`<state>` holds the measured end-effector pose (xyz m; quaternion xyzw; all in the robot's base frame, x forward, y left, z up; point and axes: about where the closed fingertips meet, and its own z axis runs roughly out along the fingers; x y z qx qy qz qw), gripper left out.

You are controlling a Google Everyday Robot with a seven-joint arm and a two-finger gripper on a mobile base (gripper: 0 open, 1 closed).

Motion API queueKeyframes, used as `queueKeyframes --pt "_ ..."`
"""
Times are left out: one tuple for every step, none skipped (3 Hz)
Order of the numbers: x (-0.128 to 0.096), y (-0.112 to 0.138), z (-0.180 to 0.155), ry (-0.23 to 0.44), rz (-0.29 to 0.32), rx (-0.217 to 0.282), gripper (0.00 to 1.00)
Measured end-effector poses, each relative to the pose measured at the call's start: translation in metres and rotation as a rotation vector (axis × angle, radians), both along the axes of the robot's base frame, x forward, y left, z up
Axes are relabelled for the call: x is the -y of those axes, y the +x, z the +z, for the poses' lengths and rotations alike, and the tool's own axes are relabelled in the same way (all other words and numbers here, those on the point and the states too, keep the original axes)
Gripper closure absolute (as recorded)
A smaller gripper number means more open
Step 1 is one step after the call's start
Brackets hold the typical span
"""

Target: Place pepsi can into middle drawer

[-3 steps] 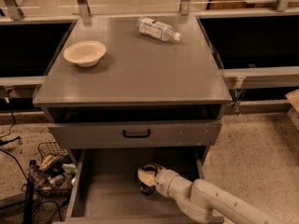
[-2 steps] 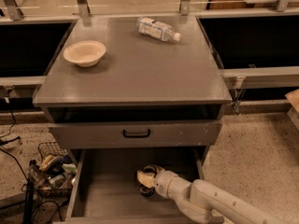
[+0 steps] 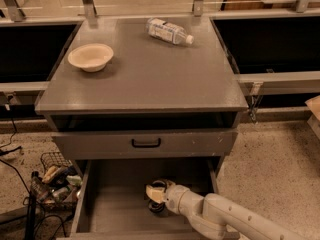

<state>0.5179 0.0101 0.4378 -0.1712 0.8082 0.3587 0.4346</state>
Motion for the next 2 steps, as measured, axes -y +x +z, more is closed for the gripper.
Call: queueKeyframes --pt "0.0011 0.0009 0.0021 -0.014 -0.025 0.022 1.0" --pt "0.0036 -0.0069 -0.0036 0.002 -0.072 0.033 1.0"
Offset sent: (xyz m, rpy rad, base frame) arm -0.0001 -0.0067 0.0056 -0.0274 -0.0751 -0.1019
